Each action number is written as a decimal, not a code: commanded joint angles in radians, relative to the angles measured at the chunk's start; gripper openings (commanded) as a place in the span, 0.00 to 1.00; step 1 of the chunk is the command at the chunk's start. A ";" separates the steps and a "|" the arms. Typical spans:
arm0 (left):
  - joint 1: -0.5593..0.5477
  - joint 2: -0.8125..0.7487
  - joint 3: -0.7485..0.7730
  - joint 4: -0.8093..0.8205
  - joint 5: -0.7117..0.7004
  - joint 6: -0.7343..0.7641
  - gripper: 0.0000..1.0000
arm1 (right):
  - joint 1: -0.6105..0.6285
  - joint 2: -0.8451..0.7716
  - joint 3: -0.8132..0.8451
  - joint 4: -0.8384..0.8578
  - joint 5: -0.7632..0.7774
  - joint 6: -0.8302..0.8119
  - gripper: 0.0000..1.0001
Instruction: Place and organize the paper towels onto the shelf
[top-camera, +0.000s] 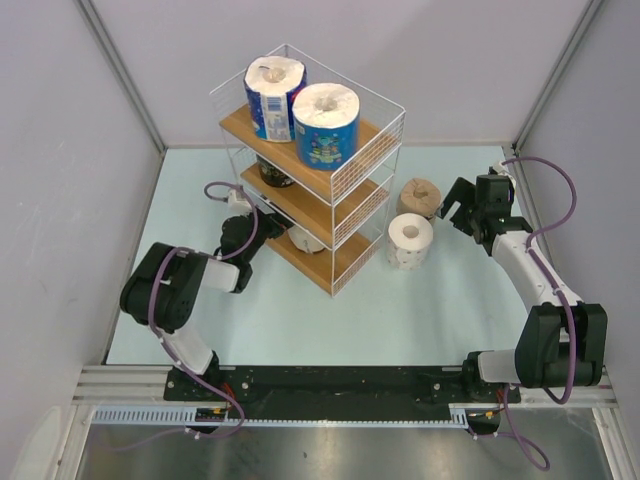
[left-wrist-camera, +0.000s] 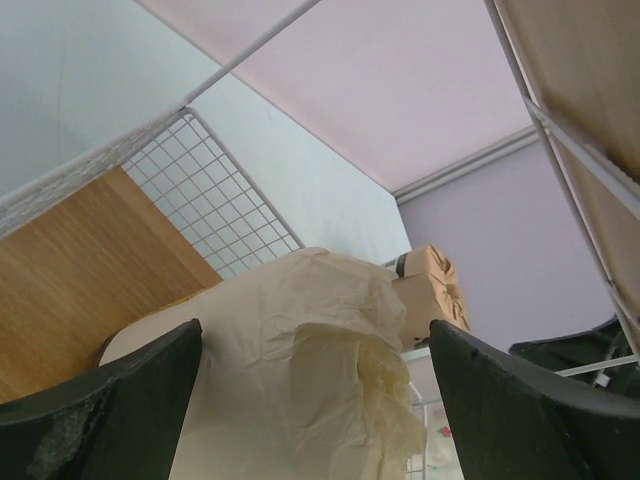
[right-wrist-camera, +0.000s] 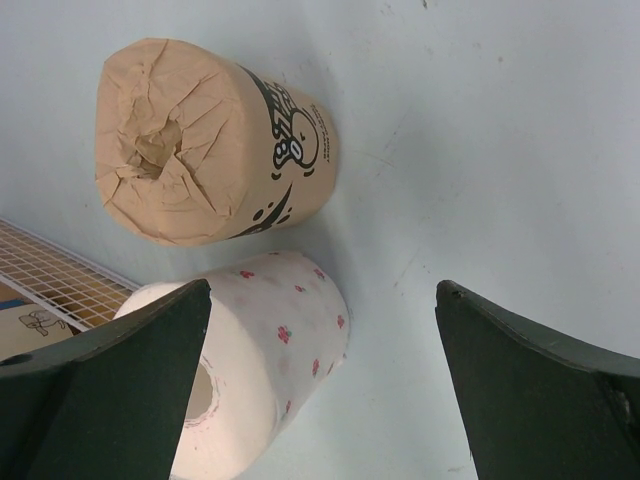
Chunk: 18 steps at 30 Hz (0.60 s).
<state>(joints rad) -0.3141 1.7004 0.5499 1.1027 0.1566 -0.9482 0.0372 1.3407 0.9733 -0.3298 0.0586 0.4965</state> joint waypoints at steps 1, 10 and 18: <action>-0.013 0.024 -0.031 0.148 0.150 -0.112 1.00 | -0.003 -0.023 0.038 0.008 -0.014 -0.007 1.00; -0.013 0.074 -0.053 0.163 0.138 -0.169 1.00 | -0.003 -0.028 0.038 0.002 -0.006 -0.013 1.00; -0.008 0.012 -0.071 0.129 0.118 -0.149 1.00 | -0.003 -0.021 0.039 0.003 -0.006 -0.013 1.00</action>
<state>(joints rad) -0.3202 1.7657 0.4984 1.1954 0.2668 -1.0836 0.0353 1.3403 0.9733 -0.3325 0.0540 0.4961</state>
